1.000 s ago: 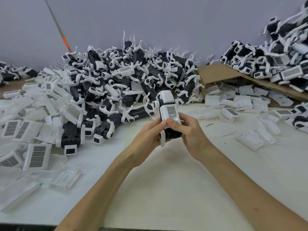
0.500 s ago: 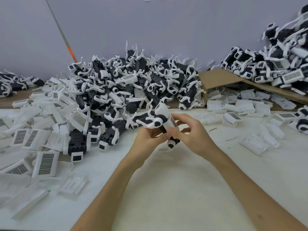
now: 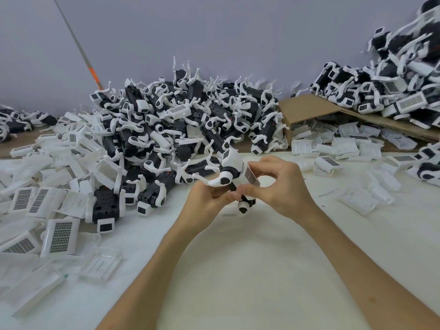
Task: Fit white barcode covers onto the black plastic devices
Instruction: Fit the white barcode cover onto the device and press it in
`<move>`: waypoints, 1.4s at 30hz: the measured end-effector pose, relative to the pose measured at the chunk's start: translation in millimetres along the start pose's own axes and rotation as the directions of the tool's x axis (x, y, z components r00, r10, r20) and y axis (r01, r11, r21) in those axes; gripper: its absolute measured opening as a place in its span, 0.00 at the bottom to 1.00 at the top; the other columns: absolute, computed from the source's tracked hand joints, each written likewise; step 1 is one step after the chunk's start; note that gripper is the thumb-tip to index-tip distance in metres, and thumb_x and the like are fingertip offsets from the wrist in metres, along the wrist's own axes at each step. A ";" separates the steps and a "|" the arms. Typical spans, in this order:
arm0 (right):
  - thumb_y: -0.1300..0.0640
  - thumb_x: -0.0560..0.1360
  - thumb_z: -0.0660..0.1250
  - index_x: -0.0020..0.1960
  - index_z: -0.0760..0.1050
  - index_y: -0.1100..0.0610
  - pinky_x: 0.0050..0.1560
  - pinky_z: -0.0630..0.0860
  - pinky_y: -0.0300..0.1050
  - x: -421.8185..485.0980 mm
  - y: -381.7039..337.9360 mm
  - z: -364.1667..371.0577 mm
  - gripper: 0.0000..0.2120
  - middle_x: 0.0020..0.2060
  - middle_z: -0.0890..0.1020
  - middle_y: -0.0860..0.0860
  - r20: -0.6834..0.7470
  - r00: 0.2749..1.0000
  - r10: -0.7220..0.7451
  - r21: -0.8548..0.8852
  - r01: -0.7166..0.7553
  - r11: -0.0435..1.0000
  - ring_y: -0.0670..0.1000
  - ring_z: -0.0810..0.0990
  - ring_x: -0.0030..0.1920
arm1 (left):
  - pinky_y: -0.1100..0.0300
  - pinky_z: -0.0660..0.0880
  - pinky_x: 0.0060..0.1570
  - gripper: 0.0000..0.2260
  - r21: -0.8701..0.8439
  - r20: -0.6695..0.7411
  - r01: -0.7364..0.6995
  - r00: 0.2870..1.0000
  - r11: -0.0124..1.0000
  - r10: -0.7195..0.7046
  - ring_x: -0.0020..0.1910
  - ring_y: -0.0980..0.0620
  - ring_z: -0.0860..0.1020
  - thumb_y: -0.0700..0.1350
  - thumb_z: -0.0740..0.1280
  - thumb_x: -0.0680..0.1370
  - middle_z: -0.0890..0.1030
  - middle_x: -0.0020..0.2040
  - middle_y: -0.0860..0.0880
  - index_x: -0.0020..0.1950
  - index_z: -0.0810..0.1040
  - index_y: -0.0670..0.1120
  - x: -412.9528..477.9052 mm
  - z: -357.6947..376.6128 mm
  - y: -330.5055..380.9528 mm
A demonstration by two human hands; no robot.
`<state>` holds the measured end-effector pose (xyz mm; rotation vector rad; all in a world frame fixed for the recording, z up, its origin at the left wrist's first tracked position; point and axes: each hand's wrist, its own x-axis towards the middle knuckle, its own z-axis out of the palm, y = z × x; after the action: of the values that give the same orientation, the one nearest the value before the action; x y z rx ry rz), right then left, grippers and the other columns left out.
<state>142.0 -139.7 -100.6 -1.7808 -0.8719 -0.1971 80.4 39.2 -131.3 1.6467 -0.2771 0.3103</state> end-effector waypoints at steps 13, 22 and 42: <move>0.48 0.73 0.71 0.53 0.83 0.52 0.58 0.77 0.54 9.1 8.5 -40.9 0.12 0.45 0.86 0.52 0.039 0.987 0.154 0.403 -0.157 0.902 0.50 0.83 0.49 | 0.60 0.80 0.52 0.10 -0.181 -0.051 0.135 0.988 0.974 -0.146 0.55 0.49 0.84 0.44 0.70 0.76 0.86 0.53 0.47 0.57 0.82 0.45 -0.6 1.3 6.2; 0.49 0.67 0.75 0.54 0.81 0.47 0.47 0.79 0.38 7.6 3.6 -9.9 0.16 0.46 0.87 0.47 0.044 0.984 0.170 0.320 -0.175 0.931 0.46 0.86 0.48 | 0.61 0.80 0.50 0.09 -0.178 -0.019 0.135 0.990 0.975 -0.141 0.54 0.51 0.84 0.41 0.69 0.79 0.87 0.54 0.48 0.59 0.82 0.48 -0.3 8.7 6.5; 0.49 0.75 0.72 0.57 0.81 0.50 0.48 0.80 0.40 0.4 4.3 5.3 0.11 0.45 0.88 0.47 -0.009 0.992 0.123 0.233 -0.117 0.965 0.46 0.87 0.47 | 0.60 0.81 0.46 0.14 -0.185 -0.085 0.143 0.983 0.972 -0.161 0.52 0.47 0.85 0.51 0.70 0.76 0.87 0.52 0.47 0.59 0.83 0.47 -2.2 7.8 10.9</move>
<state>143.5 -135.5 -105.7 -1.6024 -0.7358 -0.0349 74.7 30.3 -122.7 1.4617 -0.0987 0.2435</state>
